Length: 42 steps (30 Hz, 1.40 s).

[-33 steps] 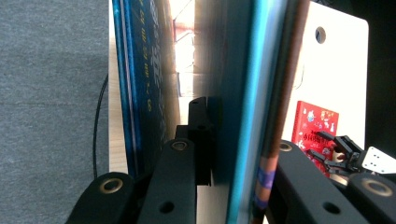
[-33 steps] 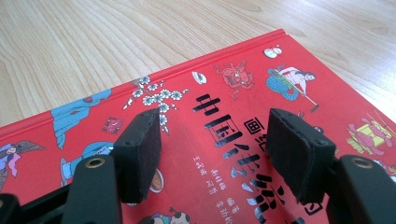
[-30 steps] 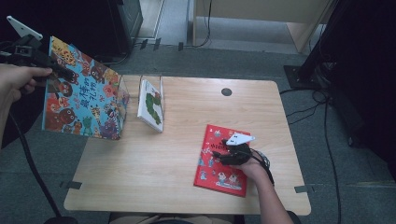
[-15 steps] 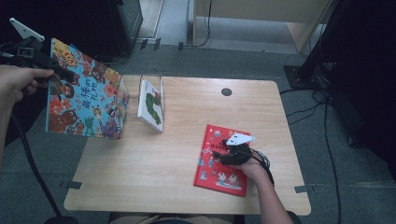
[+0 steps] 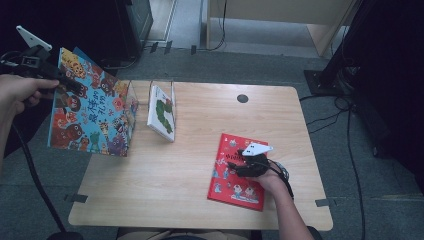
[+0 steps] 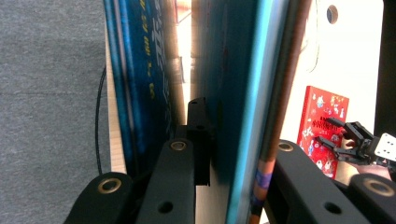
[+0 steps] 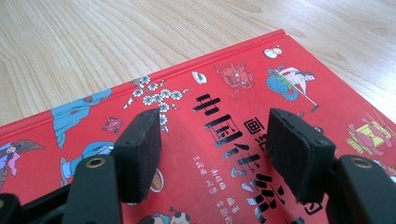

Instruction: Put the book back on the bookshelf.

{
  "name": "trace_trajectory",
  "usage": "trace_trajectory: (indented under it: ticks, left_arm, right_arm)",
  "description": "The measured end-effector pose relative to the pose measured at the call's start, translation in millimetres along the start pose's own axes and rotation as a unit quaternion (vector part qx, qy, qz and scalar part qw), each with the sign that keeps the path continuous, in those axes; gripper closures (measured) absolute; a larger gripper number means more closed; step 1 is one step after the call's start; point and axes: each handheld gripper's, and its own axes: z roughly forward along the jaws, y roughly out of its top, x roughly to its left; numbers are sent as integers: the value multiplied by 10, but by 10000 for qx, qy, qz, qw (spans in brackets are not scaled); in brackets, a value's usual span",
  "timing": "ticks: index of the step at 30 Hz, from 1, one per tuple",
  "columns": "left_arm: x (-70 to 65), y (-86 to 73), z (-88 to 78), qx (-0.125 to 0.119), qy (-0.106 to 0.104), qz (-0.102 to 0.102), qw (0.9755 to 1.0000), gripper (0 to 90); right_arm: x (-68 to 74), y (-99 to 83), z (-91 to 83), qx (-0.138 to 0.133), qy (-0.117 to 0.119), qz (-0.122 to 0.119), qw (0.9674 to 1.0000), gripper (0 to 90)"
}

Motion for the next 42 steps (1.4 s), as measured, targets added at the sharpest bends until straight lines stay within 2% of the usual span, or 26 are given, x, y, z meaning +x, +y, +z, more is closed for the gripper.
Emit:
trace_trajectory:
  ticks: [9,12,15,19,21,24,31,32,34,35,37,42]
  left_arm:
    - [1,-6,90,117,32,12,9999,786]
    - [-25,4,113,182,122,73,9997,781]
    - [-26,16,106,74,60,-22,10000,766]
    - [-30,26,112,49,86,-20,9999,756]
    - [-21,31,86,-24,-14,-50,10000,747]
    - [2,24,-15,-275,-247,-120,9992,758]
    - [62,-4,-114,-397,-175,-190,9989,732]
    - [63,-6,-122,-379,-194,-159,9990,731]
    - [52,-8,-156,-428,-504,-132,9977,737]
    - [34,-3,-175,-444,-539,-69,9975,737]
    - [-21,11,-200,-426,-398,18,9983,735]
    - [-93,23,-202,-403,-409,103,9983,725]
  right_arm:
    - [0,-1,0,-3,1,-1,10000,360]
    - [0,-1,0,-5,1,-3,10000,361]
    - [-1,-2,-1,-7,2,-6,10000,361]
    - [-2,-3,-1,-11,4,-8,10000,361]
    - [-2,-3,-1,-12,4,-8,10000,362]
    - [-2,-5,-3,-11,6,-11,10000,362]
    - [-1,-5,-3,-11,3,-12,10000,362]
    - [-1,-5,-3,-11,2,-11,10000,362]
    - [-1,-4,-3,-9,3,-11,10000,362]
    - [-1,-4,-3,-11,3,-8,10000,362]
    - [-1,-4,-2,-15,3,-8,10000,362]
    - [-1,-6,-3,-22,1,-14,10000,362]
